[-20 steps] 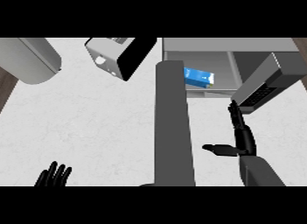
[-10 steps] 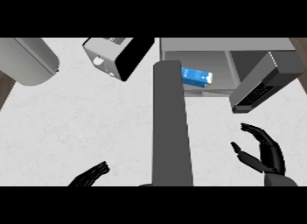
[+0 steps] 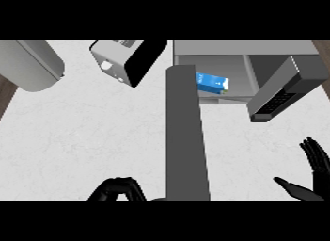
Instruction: Pick up the milk, place it into the microwave and close the microwave
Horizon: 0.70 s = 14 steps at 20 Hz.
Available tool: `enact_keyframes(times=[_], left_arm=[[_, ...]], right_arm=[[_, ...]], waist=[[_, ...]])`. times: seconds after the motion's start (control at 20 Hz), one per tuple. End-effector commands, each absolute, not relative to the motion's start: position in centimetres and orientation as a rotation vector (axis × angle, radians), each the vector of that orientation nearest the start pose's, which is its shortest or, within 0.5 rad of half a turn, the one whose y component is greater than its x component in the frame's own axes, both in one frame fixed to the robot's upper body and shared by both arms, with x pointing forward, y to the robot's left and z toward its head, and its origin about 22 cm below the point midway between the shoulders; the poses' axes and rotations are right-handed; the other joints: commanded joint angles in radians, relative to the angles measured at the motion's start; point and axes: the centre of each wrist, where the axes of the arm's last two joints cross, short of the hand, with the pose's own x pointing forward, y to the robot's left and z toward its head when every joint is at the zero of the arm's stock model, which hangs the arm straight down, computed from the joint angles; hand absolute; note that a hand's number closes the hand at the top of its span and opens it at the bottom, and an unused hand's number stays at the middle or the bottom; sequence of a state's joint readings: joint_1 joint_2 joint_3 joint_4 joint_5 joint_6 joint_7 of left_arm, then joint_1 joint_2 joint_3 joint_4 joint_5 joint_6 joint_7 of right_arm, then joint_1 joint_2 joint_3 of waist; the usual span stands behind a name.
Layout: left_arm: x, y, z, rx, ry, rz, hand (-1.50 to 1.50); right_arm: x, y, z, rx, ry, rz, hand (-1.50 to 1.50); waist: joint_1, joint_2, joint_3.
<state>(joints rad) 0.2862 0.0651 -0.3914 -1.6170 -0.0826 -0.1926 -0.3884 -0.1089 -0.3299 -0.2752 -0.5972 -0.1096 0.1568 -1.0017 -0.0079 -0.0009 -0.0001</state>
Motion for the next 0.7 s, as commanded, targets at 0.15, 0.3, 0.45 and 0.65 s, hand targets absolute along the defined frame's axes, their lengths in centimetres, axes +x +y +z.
enact_keyframes(times=[0.15,0.3,0.45,0.65], left_arm=[[20.9,15.0,-4.6,-0.276,-1.727,-0.406,1.50],[20.9,13.7,-4.6,-0.346,-1.659,-0.573,1.50],[21.2,12.2,-5.5,-0.402,-1.513,-0.754,1.50],[21.7,10.1,-8.0,-0.478,-1.373,-0.868,1.50]], right_arm=[[14.9,-44.4,-11.8,-0.252,-1.829,-0.100,-1.50],[16.0,-44.6,-11.0,-0.240,-1.843,-0.111,-1.50],[16.0,-44.9,-11.2,-0.222,-1.835,-0.103,-1.50],[14.9,-44.5,-11.7,-0.205,-1.852,-0.100,-1.50]], waist=[[-0.002,0.002,0.000],[-0.002,0.000,0.000],[-0.005,0.004,0.002],[-0.019,0.006,0.001]])
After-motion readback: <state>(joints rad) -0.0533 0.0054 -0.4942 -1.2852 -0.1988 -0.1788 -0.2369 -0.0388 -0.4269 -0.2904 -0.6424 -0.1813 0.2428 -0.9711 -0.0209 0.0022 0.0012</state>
